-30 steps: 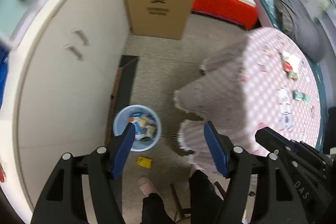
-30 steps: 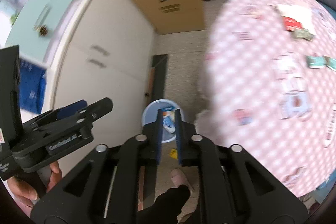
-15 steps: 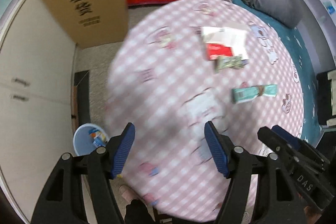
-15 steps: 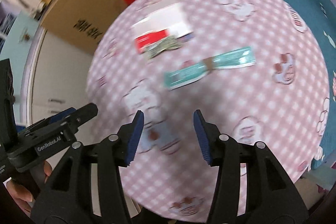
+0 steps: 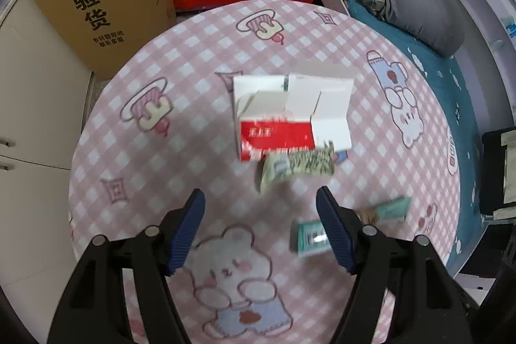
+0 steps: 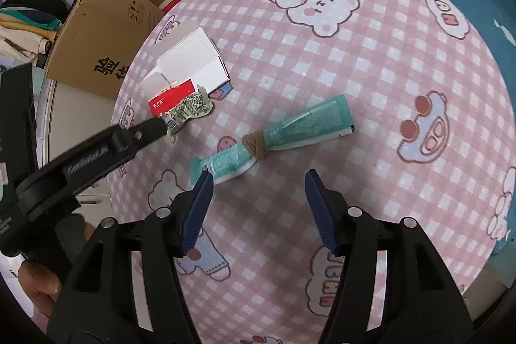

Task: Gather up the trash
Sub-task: 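Move both open tools back toward the remaining trash on the table, then grasp the crumpled green-white wrapper with the left tool while the right tool grasps the teal tube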

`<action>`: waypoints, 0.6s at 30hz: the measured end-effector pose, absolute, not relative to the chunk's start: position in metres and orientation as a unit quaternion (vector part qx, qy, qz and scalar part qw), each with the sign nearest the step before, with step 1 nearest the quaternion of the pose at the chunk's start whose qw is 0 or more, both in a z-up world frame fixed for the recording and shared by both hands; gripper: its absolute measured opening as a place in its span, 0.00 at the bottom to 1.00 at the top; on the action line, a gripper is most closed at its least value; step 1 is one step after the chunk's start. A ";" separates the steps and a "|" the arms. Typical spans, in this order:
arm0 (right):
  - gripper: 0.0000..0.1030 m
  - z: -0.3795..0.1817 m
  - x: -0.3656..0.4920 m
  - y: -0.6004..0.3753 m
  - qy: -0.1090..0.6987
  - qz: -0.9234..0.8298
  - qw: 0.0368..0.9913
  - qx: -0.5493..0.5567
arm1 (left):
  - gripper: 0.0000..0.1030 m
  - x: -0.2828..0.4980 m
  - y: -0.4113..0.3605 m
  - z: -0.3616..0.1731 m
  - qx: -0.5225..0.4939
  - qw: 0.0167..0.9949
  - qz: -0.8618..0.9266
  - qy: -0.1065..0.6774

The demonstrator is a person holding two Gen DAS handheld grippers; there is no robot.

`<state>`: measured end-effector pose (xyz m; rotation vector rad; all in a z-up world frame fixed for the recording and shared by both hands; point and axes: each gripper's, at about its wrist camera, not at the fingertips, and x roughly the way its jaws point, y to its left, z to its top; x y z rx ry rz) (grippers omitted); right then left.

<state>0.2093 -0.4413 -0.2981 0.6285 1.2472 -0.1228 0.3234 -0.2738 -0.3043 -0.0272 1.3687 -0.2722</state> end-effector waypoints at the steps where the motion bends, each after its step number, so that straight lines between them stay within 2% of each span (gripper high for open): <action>1: 0.57 -0.300 0.211 -0.441 0.575 -0.054 0.763 0.290 | 0.68 0.326 -0.276 -0.306 -0.012 0.769 -0.125 0.627; 8: 0.59 -0.307 0.223 -0.444 0.578 -0.053 0.758 0.296 | 0.68 0.341 -0.287 -0.319 -0.009 0.763 -0.135 0.632; 10: 0.61 -0.309 0.225 -0.445 0.577 -0.056 0.758 0.297 | 0.65 0.343 -0.291 -0.321 -0.007 0.762 -0.144 0.631; 12: 0.63 -0.310 0.227 -0.446 0.577 -0.060 0.759 0.297 | 0.43 0.345 -0.296 -0.325 0.009 0.756 -0.148 0.637; 13: 0.63 -0.310 0.229 -0.446 0.578 -0.061 0.758 0.296 | 0.39 0.345 -0.298 -0.328 0.010 0.754 -0.150 0.639; 15: 0.63 -0.313 0.233 -0.445 0.580 -0.067 0.758 0.291 | 0.24 0.343 -0.300 -0.329 0.014 0.754 -0.160 0.636; 18: 0.63 -0.315 0.238 -0.443 0.585 -0.076 0.755 0.287 | 0.18 0.339 -0.298 -0.330 0.007 0.753 -0.168 0.636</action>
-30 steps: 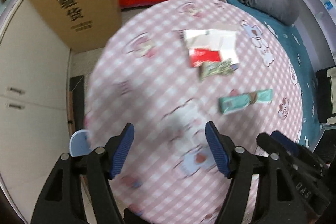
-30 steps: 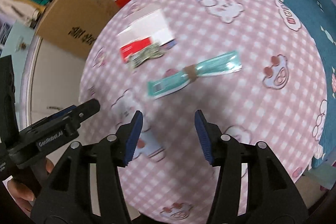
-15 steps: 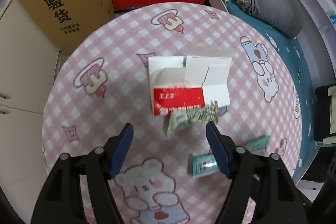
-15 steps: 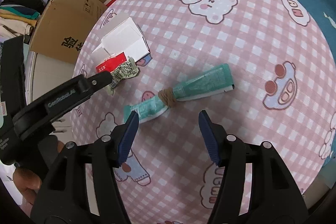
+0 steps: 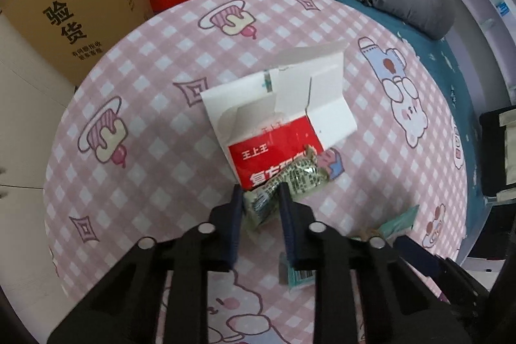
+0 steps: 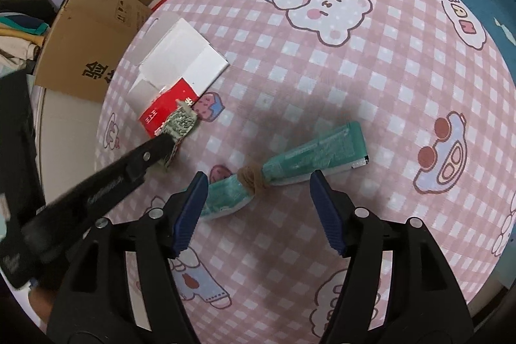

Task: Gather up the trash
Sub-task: 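Grasp the crumpled green-white wrapper with the left tool while the right tool grasps the teal tube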

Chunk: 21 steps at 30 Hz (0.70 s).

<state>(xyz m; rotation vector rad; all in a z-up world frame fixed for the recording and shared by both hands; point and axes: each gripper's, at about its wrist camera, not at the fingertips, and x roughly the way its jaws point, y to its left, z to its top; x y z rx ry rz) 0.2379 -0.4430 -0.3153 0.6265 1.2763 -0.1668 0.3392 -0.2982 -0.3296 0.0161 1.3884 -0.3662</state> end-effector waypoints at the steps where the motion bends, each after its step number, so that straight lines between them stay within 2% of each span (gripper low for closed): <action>1: 0.63 -0.316 0.240 -0.441 0.586 -0.079 0.755 0.283 | 0.17 0.338 -0.295 -0.329 0.002 0.752 -0.168 0.637; 6: 0.63 -0.319 0.243 -0.433 0.588 -0.091 0.763 0.253 | 0.13 0.328 -0.277 -0.324 -0.017 0.754 -0.166 0.636; 12: 0.63 -0.321 0.248 -0.432 0.587 -0.095 0.758 0.267 | 0.12 0.316 -0.250 -0.315 -0.028 0.761 -0.162 0.627; 17: 0.74 -0.325 0.252 -0.433 0.577 -0.104 0.739 0.333 | 0.12 0.310 -0.224 -0.307 -0.043 0.769 -0.150 0.620; 21: 0.72 -0.324 0.260 -0.420 0.579 -0.121 0.750 0.296 | 0.12 0.304 -0.197 -0.301 -0.056 0.775 -0.134 0.615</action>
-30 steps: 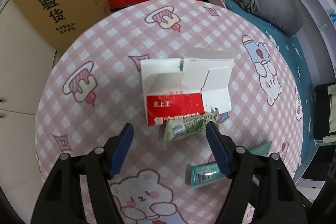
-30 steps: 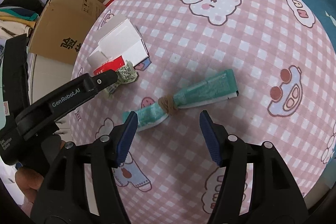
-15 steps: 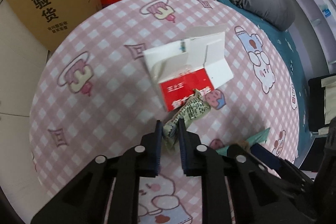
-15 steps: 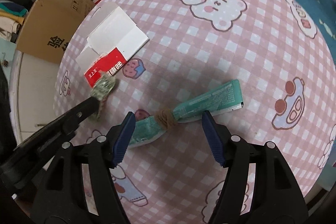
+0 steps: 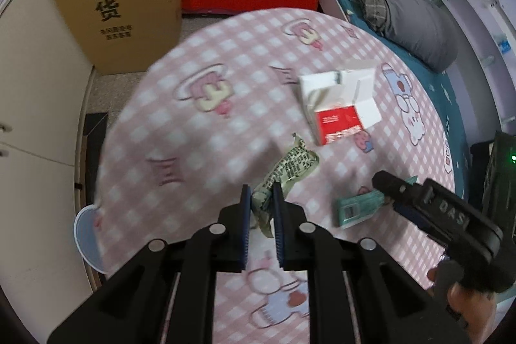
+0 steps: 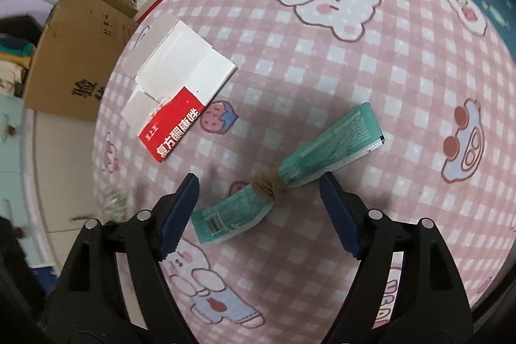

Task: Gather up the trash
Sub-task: 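Grasp the crumpled green-white wrapper with the left tool while the right tool grasps the teal tube, then carry both items to the bin while the right tool opens, dropping the teal tube in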

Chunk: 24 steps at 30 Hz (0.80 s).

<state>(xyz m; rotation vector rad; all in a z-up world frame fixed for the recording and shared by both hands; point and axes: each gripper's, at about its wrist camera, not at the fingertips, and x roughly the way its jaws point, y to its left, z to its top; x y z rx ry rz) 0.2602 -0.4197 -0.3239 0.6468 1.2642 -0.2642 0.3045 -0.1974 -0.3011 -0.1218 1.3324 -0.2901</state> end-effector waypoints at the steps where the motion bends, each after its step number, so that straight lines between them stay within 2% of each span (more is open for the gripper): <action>1: 0.63 -0.323 0.263 -0.413 0.580 -0.125 0.759 0.268 | 0.12 0.303 -0.192 -0.300 -0.058 0.775 -0.131 0.615; 2: 0.46 -0.323 0.264 -0.409 0.581 -0.129 0.765 0.249 | 0.12 0.302 -0.185 -0.300 -0.061 0.776 -0.126 0.615; 4: 0.31 -0.322 0.265 -0.404 0.580 -0.122 0.772 0.231 | 0.12 0.297 -0.170 -0.298 -0.065 0.778 -0.116 0.614; 7: 0.21 -0.324 0.265 -0.400 0.586 -0.105 0.767 0.239 | 0.12 0.289 -0.149 -0.295 -0.073 0.780 -0.106 0.613; 16: 0.20 -0.313 0.231 -0.337 0.599 -0.052 0.760 0.245 | 0.12 0.257 -0.082 -0.284 -0.094 0.782 -0.090 0.609; 24: 0.20 -0.291 0.210 -0.181 0.613 0.079 0.761 0.196 | 0.12 0.214 0.012 -0.281 -0.127 0.782 -0.050 0.608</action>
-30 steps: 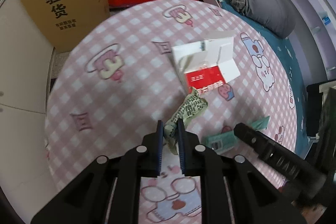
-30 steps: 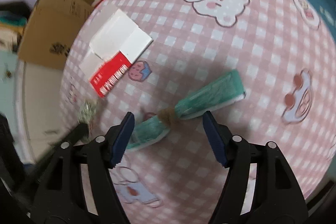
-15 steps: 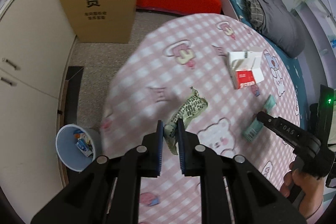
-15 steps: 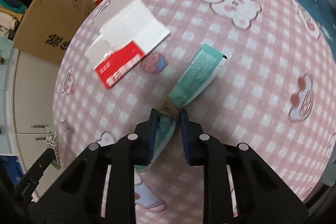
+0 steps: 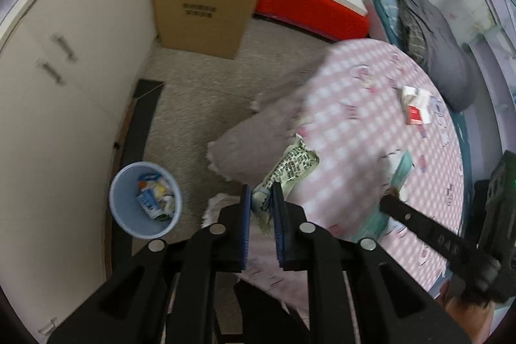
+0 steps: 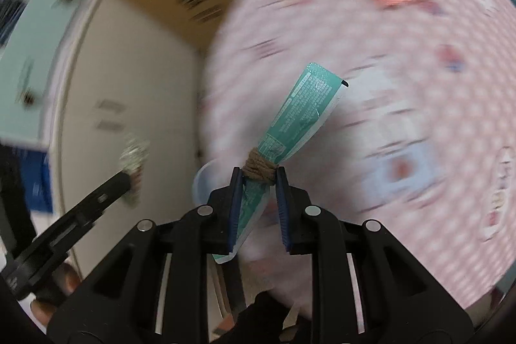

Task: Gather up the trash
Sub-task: 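Carry both items to the bin while the right tool opens, dropping the teal tube in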

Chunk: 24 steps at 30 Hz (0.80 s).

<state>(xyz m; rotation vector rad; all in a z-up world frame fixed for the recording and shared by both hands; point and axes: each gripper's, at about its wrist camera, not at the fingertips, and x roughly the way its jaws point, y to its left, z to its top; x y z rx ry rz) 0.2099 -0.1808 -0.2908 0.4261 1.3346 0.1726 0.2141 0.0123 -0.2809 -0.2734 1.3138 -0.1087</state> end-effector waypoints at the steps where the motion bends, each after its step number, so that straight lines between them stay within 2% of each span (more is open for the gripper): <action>1: 0.20 -0.289 0.207 -0.156 0.615 0.100 0.759 0.186 | 0.12 0.210 0.024 -0.280 -0.130 0.782 -0.044 0.608; 12: 0.21 -0.281 0.168 0.044 0.621 0.241 0.741 0.093 | 0.12 0.140 0.193 -0.269 -0.175 0.785 0.064 0.591; 13: 0.23 -0.281 0.168 0.056 0.617 0.243 0.743 0.091 | 0.12 0.136 0.202 -0.268 -0.178 0.785 0.070 0.590; 14: 0.31 -0.281 0.167 0.061 0.615 0.241 0.746 0.090 | 0.12 0.130 0.214 -0.266 -0.181 0.785 0.078 0.588; 15: 0.45 -0.283 0.169 0.068 0.613 0.238 0.748 0.091 | 0.12 0.125 0.226 -0.265 -0.183 0.785 0.085 0.585; 16: 0.66 -0.285 0.170 0.071 0.614 0.228 0.750 0.090 | 0.12 0.122 0.231 -0.263 -0.185 0.785 0.088 0.584; 24: 0.66 -0.275 0.166 0.072 0.608 0.208 0.761 0.091 | 0.12 0.108 0.256 -0.261 -0.193 0.781 0.092 0.587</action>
